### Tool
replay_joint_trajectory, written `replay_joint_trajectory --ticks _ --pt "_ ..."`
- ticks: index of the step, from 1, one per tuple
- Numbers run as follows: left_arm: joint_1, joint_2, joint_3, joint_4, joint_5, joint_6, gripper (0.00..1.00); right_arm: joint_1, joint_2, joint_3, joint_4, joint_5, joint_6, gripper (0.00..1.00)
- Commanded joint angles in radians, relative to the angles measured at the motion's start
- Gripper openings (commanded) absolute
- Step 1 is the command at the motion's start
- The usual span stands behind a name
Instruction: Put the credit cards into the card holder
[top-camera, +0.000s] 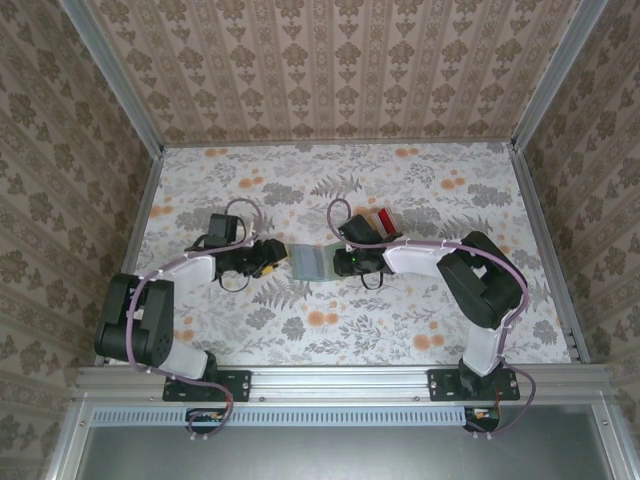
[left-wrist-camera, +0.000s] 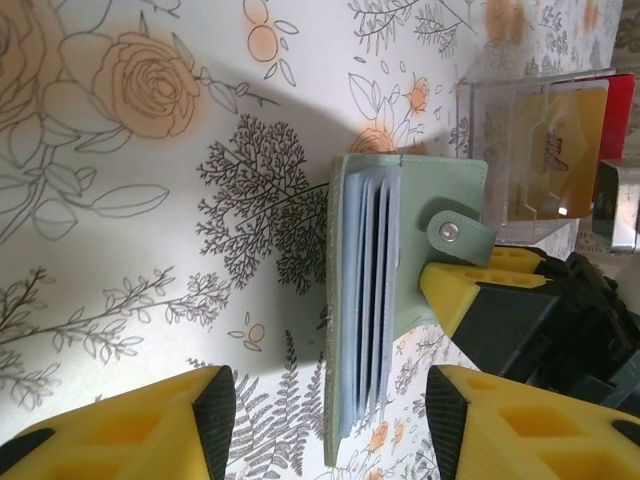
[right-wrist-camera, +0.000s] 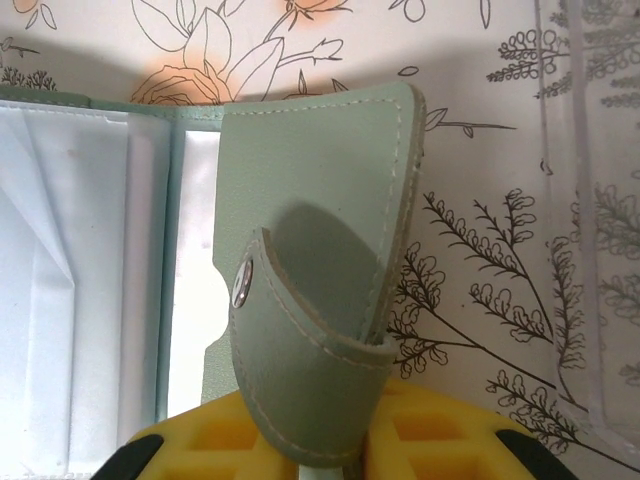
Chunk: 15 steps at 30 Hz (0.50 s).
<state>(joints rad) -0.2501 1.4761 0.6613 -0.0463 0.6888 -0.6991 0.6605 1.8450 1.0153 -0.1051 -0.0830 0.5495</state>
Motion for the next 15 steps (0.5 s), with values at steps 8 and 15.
replay_joint_trajectory --ticks 8,15 --pt "-0.041 0.136 0.022 0.145 0.069 -0.050 0.53 -0.007 0.059 -0.010 0.010 -0.006 0.005 0.22" --pt "-0.086 0.186 0.044 0.207 0.084 -0.083 0.28 -0.009 0.059 -0.015 0.018 -0.019 0.006 0.22"
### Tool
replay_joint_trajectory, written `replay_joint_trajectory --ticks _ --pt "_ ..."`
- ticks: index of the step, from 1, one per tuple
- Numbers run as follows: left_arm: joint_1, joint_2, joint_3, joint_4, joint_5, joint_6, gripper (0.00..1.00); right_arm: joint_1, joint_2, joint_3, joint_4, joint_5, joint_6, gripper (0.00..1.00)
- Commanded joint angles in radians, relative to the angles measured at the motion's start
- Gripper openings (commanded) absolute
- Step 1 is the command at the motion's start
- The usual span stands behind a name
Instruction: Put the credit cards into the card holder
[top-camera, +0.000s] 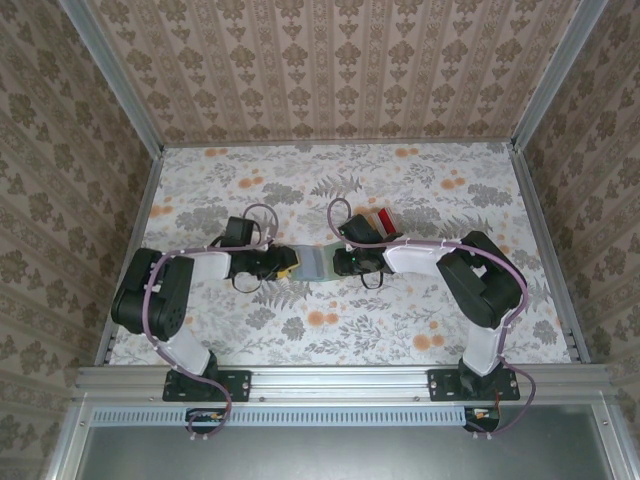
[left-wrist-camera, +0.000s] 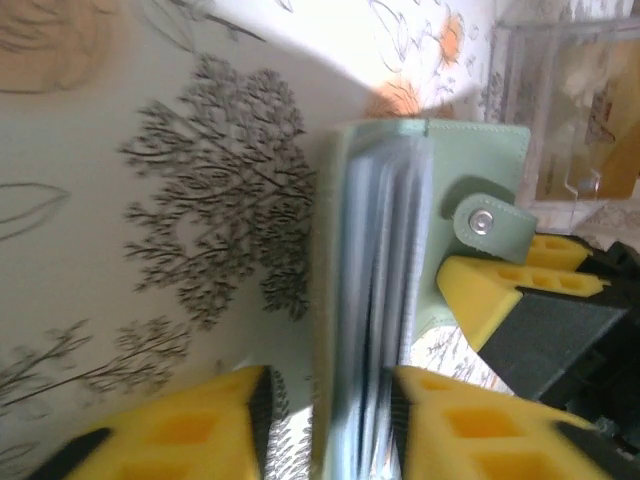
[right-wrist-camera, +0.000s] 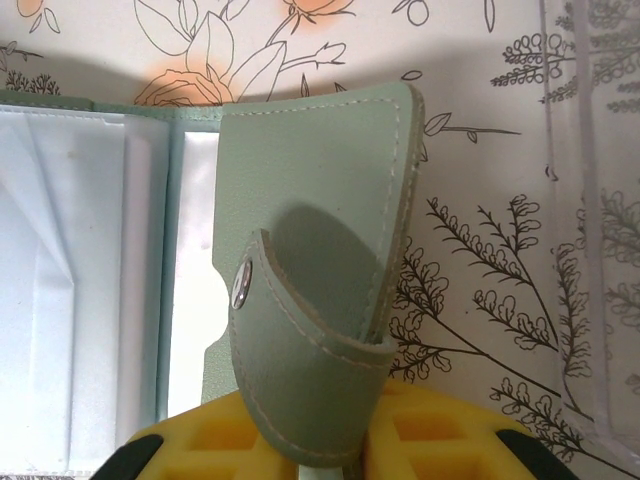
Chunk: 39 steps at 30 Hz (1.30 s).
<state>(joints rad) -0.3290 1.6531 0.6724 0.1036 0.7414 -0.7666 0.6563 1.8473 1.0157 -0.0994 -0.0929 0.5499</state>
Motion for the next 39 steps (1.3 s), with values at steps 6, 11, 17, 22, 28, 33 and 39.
replay_joint_trajectory --ticks 6,11,17,22,28,33,39 --pt "-0.008 -0.033 0.050 -0.012 0.004 0.017 0.01 -0.004 0.051 -0.014 0.012 -0.017 0.004 0.22" --pt "-0.008 -0.089 0.062 -0.095 -0.029 0.053 0.00 -0.003 0.049 0.003 0.003 -0.055 0.000 0.27" --pt "-0.008 -0.164 0.094 -0.265 -0.127 0.126 0.00 -0.003 -0.038 0.026 -0.050 -0.073 -0.026 0.42" --pt "-0.010 -0.197 0.125 -0.366 -0.174 0.167 0.00 -0.003 -0.117 0.065 -0.116 -0.088 -0.053 0.47" --pt "-0.020 -0.196 0.153 -0.435 -0.218 0.189 0.00 0.019 -0.176 0.087 -0.109 -0.164 -0.049 0.50" --pt "-0.028 -0.192 0.156 -0.422 -0.209 0.175 0.00 0.063 -0.067 0.132 -0.010 -0.265 0.012 0.51" --pt "-0.031 -0.197 0.150 -0.419 -0.205 0.167 0.00 0.066 0.062 0.176 0.071 -0.306 0.084 0.52"
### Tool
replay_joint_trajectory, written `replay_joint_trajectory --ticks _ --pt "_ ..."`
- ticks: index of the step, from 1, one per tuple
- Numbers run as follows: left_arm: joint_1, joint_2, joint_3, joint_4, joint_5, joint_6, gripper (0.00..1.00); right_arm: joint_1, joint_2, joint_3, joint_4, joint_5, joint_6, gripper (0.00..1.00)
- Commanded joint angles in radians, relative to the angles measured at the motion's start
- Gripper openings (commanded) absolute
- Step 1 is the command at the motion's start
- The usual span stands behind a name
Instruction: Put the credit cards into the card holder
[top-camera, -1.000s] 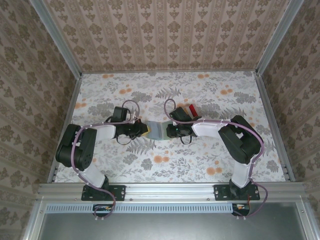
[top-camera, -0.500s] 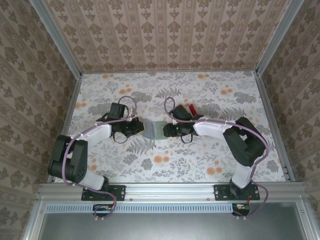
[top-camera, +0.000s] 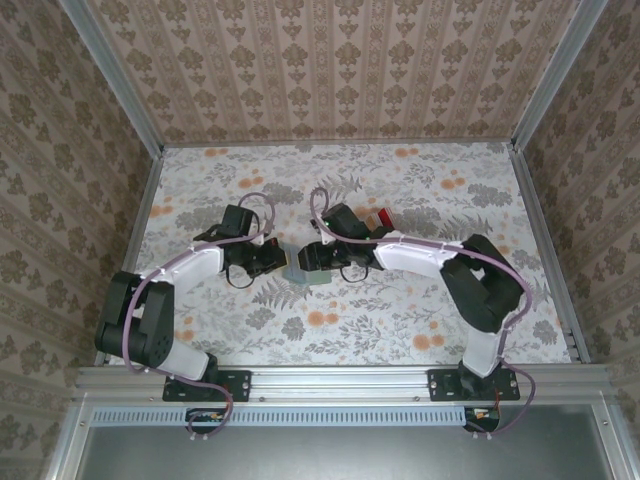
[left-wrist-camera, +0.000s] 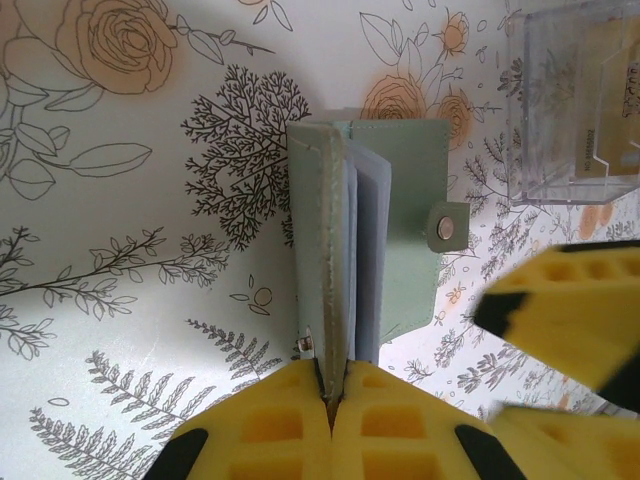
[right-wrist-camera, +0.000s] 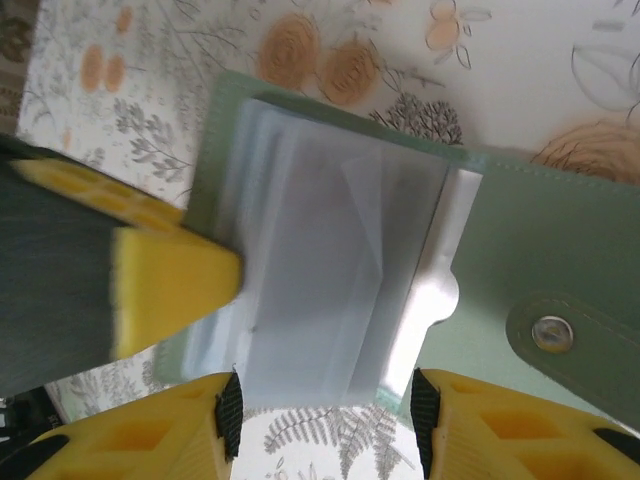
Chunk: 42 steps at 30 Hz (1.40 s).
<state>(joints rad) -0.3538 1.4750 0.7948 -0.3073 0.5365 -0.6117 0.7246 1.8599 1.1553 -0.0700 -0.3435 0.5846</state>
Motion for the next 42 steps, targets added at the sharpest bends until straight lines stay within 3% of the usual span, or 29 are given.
replay_joint_trajectory --ticks 1,6,16,28,42 --pt "-0.007 -0.019 0.027 -0.006 0.002 0.011 0.00 0.001 0.059 0.041 0.051 -0.058 0.055 0.53" --pt "-0.007 -0.020 0.026 -0.001 0.003 0.006 0.00 0.016 0.086 0.059 0.062 -0.070 0.055 0.64" --pt "-0.007 -0.017 0.033 -0.002 0.006 0.003 0.00 0.024 0.116 0.096 0.035 -0.052 0.041 0.72" --pt "-0.007 -0.022 0.039 -0.015 0.002 0.009 0.00 0.023 0.116 0.101 -0.033 0.050 -0.004 0.62" --pt "-0.004 -0.023 0.044 -0.023 0.002 0.016 0.00 0.014 0.100 0.094 -0.059 0.075 -0.025 0.54"
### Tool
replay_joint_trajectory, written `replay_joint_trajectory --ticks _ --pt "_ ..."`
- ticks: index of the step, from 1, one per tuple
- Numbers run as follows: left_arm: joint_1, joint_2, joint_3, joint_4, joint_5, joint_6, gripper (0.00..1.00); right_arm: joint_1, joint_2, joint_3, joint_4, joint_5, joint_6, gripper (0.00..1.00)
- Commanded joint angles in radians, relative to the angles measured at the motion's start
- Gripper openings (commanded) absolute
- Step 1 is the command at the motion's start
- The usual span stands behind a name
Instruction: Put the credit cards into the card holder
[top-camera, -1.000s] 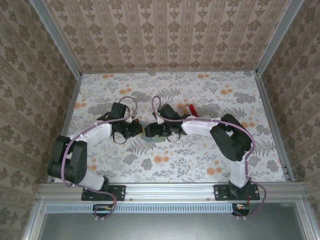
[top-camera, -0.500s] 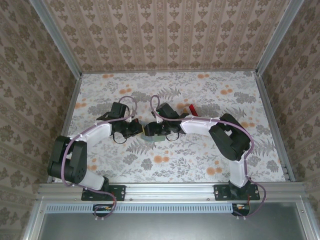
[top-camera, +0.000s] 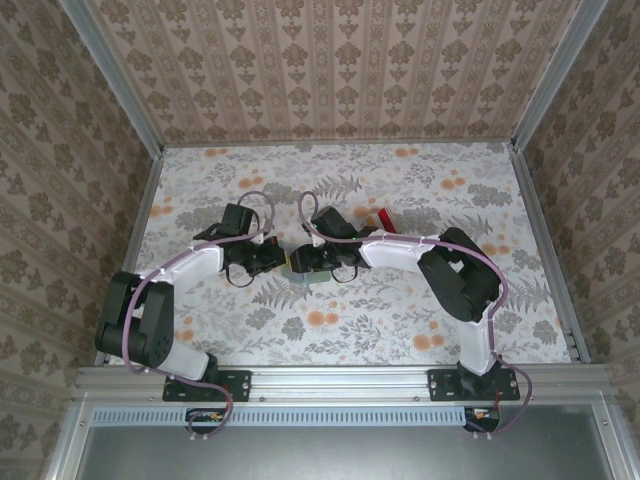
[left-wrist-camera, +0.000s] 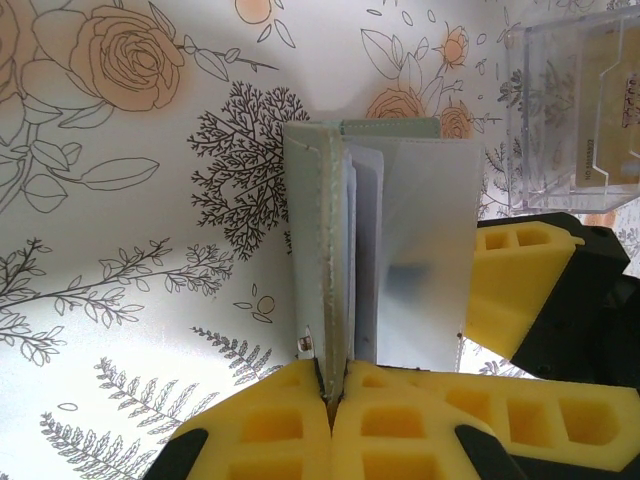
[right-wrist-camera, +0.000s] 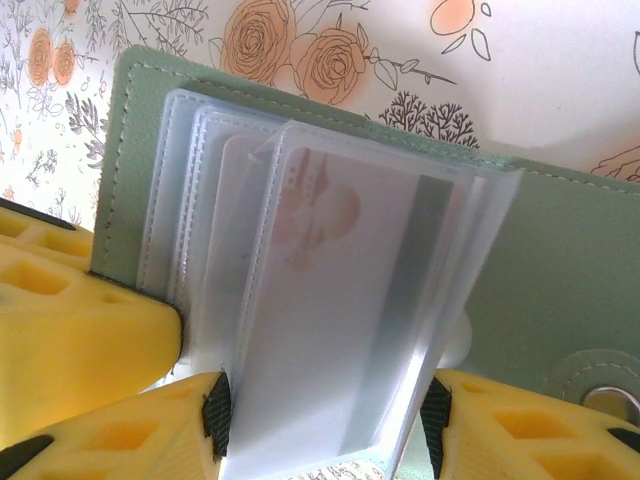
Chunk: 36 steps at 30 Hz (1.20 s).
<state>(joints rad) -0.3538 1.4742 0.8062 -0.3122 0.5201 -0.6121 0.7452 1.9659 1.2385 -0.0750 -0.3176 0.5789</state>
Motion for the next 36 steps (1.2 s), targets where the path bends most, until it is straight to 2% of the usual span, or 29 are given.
replay_joint_trajectory --ticks 1,8,36 --pt "-0.003 -0.022 0.032 -0.018 0.018 0.015 0.00 -0.006 -0.008 0.009 -0.055 0.052 -0.019 0.54" --pt "-0.001 -0.022 0.028 -0.018 0.014 0.016 0.00 -0.015 -0.021 -0.008 -0.061 0.064 -0.026 0.44" --pt "0.015 -0.028 -0.018 -0.012 0.001 0.018 0.00 -0.059 -0.065 -0.067 -0.098 0.124 -0.069 0.44"
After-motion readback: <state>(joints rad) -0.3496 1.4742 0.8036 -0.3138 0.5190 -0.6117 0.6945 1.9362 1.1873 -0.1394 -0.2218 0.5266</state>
